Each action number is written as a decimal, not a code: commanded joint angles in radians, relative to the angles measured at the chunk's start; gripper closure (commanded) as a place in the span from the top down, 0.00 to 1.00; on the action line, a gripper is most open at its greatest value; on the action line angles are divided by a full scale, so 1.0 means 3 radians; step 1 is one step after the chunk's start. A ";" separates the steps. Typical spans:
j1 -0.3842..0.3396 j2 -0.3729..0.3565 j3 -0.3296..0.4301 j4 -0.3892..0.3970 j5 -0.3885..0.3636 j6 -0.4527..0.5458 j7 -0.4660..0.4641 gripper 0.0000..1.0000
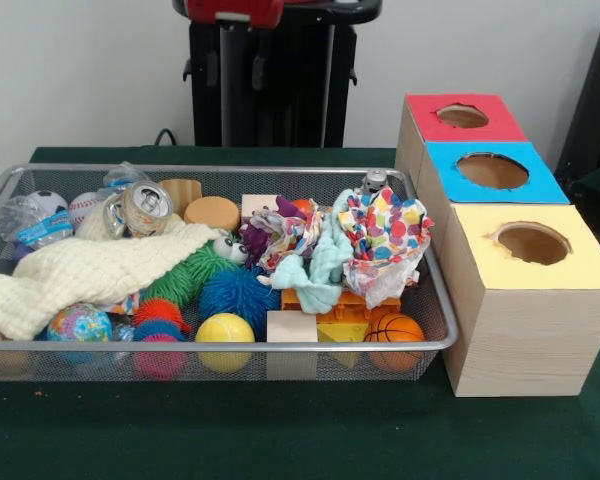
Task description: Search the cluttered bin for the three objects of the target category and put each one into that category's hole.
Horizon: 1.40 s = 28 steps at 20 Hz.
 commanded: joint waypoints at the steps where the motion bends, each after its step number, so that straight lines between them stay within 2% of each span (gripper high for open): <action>1: -0.0310 0.0588 0.0420 -0.0444 -0.0498 -0.0303 -0.0400 1.00; 2: -0.0402 0.0692 0.0459 -0.0503 -0.0556 -0.0329 -0.0426 1.00; 6: -0.0603 0.0859 0.0614 -0.0619 -0.0712 -0.0334 -0.0452 1.00; 14: -0.0902 0.0953 0.0939 -0.0697 -0.0940 -0.0318 -0.0450 1.00; 23: -0.1028 0.1016 0.1094 -0.0741 -0.1228 -0.0498 -0.0300 1.00; 28: -0.1072 0.0940 0.1221 -0.0850 -0.1435 -0.0639 -0.0316 1.00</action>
